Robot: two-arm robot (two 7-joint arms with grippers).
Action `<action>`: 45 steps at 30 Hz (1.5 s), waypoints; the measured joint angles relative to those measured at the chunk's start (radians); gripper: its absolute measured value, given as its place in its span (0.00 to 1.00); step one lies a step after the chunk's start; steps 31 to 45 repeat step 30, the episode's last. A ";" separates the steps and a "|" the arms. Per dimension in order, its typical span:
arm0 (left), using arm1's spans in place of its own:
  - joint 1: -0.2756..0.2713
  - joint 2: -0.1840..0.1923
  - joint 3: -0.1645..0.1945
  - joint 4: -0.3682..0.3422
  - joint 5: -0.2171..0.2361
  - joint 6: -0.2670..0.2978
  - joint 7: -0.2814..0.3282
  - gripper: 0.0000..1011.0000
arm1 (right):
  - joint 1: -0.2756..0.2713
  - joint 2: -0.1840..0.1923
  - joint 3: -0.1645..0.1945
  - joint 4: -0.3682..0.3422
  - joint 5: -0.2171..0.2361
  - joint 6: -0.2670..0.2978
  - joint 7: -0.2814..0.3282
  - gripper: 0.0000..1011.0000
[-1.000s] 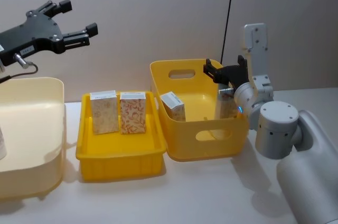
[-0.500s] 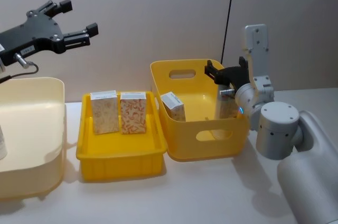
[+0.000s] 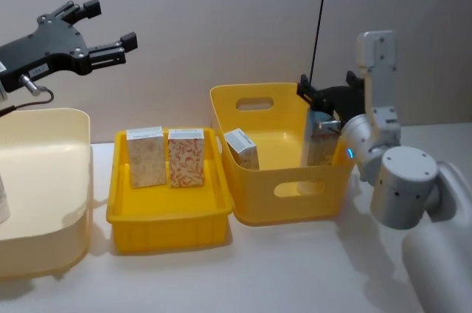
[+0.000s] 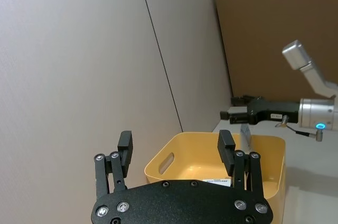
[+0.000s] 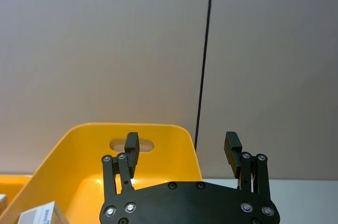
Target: Bimanual collaborative sorting of washing and personal care products
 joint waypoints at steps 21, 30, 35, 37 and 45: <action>0.000 0.000 0.000 0.000 0.000 0.000 0.000 0.99 | -0.161 0.033 0.189 -0.310 0.156 -0.090 0.111 0.99; 0.000 0.000 0.000 0.000 0.000 0.000 0.000 0.99 | -0.204 0.045 0.263 -0.404 0.228 -0.105 0.154 0.99; 0.000 0.000 0.000 0.000 0.000 0.000 0.000 0.99 | -0.204 0.045 0.263 -0.404 0.228 -0.105 0.154 0.99; 0.000 0.000 0.000 0.000 0.000 0.000 0.000 0.99 | -0.204 0.045 0.263 -0.404 0.228 -0.105 0.154 0.99; 0.000 0.000 0.000 0.000 0.000 0.000 0.000 0.99 | -0.204 0.045 0.263 -0.404 0.228 -0.105 0.154 0.99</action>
